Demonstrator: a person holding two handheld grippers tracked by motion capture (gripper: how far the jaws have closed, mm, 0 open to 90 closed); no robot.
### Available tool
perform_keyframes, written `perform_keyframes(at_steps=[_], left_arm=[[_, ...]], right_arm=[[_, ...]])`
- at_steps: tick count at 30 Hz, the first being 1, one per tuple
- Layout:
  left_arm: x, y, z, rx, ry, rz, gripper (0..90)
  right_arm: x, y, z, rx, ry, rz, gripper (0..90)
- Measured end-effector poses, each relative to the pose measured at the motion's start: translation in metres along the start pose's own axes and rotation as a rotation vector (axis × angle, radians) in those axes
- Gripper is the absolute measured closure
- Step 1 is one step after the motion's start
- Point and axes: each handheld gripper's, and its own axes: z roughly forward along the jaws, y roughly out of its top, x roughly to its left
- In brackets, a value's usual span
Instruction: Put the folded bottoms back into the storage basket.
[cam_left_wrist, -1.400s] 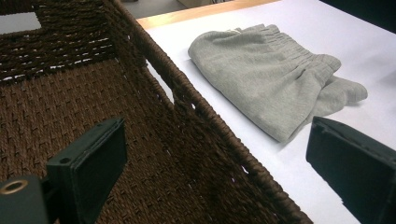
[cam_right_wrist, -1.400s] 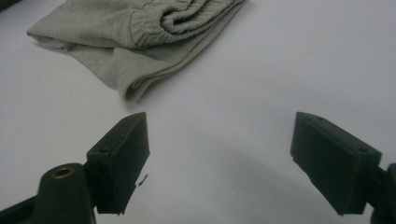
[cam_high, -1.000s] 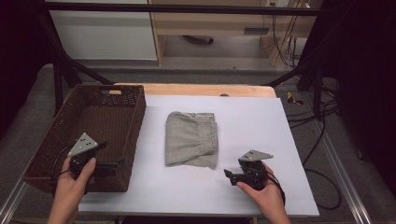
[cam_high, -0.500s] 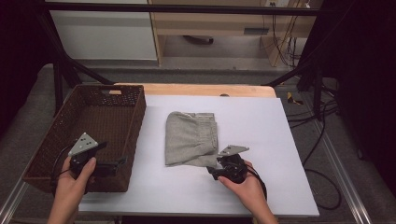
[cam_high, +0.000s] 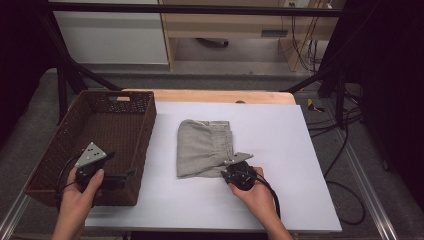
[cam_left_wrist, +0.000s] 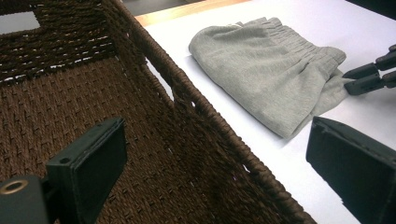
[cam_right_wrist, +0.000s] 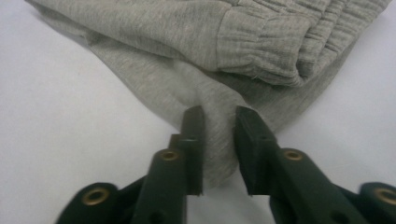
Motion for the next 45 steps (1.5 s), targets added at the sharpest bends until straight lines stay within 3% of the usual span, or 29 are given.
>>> perform_keyframes(at_steps=[1,5,11,16,18,23,24,25,29,31,32,33,35,36,39,45], left_arm=[[0.000,0.000,0.000,0.000,-0.001,0.001,5.5],[0.001,0.000,-0.001,-0.003,-0.007,-0.004,5.5],[0.000,0.000,-0.002,-0.010,0.002,-0.001,5.5],[-0.004,0.002,-0.005,-0.034,0.039,0.004,5.2],[-0.010,0.005,-0.008,-0.055,0.044,-0.003,5.1],[-0.039,0.022,-0.007,-0.072,0.014,0.053,4.6],[-0.051,0.027,-0.003,-0.067,-0.013,0.072,4.4],[-0.051,0.027,-0.003,-0.067,-0.013,0.072,4.3],[-0.077,0.035,0.016,-0.041,-0.088,0.089,4.2],[-0.088,0.037,0.029,-0.020,-0.104,0.098,4.4],[-0.097,0.038,0.043,0.007,-0.126,0.122,4.7],[-0.097,0.038,0.043,0.007,-0.126,0.122,4.6],[-0.109,0.041,0.066,0.042,-0.155,0.156,4.4],[-0.109,0.041,0.066,0.042,-0.155,0.156,4.5],[-0.115,0.045,0.087,0.060,-0.162,0.182,5.1],[-0.118,0.049,0.120,0.081,-0.185,0.188,5.6]], right_arm=[[0.002,-0.001,-0.001,-0.009,-0.001,-0.008,85.1],[0.002,-0.002,-0.003,-0.006,0.015,-0.003,86.3],[0.004,-0.012,-0.024,-0.011,0.092,0.047,86.7],[0.010,-0.021,-0.039,0.009,0.117,0.030,86.7],[0.013,-0.028,-0.050,0.022,0.140,0.016,86.6],[0.015,-0.045,-0.066,0.033,0.170,0.028,86.5],[0.016,-0.049,-0.068,0.037,0.175,0.029,86.5],[0.016,-0.053,-0.069,0.037,0.178,0.024,86.4],[0.014,-0.059,-0.072,0.040,0.190,0.022,86.5],[0.011,-0.062,-0.075,0.028,0.196,0.018,86.4],[0.010,-0.062,-0.076,0.033,0.200,0.019,86.4],[0.009,-0.063,-0.077,0.033,0.201,0.016,86.4],[0.008,-0.066,-0.077,0.036,0.199,0.005,86.4],[0.008,-0.066,-0.077,0.036,0.199,0.005,86.4],[0.008,-0.068,-0.075,0.042,0.202,0.003,86.2],[0.009,-0.070,-0.072,0.058,0.204,0.003,85.9]])
